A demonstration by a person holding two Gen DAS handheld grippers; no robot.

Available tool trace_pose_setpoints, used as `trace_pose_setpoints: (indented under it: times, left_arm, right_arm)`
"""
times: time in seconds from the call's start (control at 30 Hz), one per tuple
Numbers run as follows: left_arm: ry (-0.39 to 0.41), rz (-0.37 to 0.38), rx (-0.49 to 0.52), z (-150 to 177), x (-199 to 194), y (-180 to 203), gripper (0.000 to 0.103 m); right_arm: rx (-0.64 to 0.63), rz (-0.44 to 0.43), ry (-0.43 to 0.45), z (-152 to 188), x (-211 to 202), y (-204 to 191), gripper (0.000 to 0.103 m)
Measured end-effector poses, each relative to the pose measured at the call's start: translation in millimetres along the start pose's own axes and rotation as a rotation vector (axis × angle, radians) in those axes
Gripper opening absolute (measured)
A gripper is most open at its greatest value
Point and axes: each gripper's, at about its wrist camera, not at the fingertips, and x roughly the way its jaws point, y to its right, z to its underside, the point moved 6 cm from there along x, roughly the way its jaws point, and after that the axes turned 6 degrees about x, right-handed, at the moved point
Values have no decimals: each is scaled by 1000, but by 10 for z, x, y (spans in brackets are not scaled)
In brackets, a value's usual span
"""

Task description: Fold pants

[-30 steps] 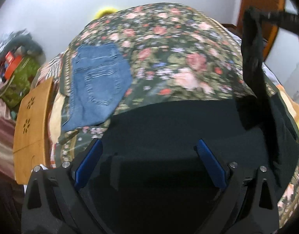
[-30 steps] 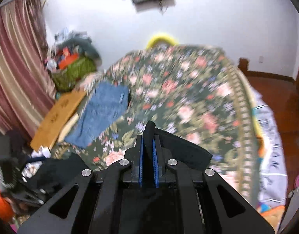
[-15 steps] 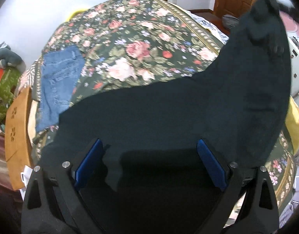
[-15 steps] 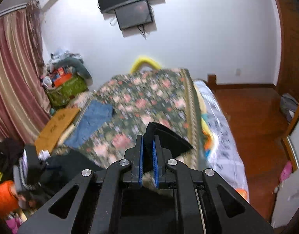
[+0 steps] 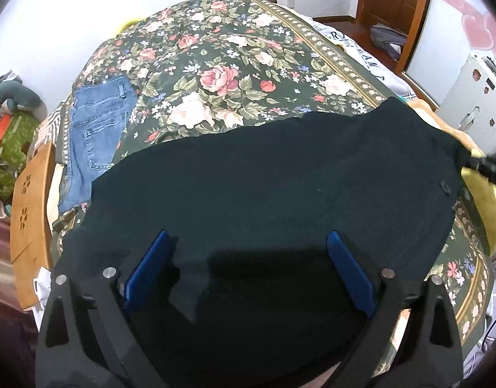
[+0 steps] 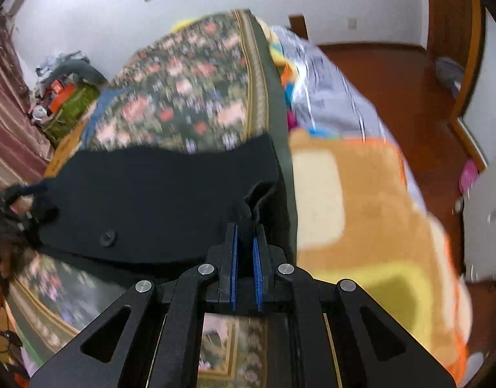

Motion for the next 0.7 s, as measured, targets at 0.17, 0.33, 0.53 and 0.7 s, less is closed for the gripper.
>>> trace_pose_setpoints:
  times: [0.17,0.33,0.53,0.7]
  left_arm:
    - [17,-17,6,8,-29,9,98]
    - [58,-22,-36,7,-123,-109,98]
    - [146,-51,-131,84,-448,-554,98]
    - [208,-147,-235,279,-756,-1223,98]
  right_arm:
    - [37,13,-35,256,109,19,7]
    - [-26,115,-62,347,107,-11,10]
    - [-132,178,23,90,-240,-280,38]
    - [-240,129,141,-244,-524,-865,72]
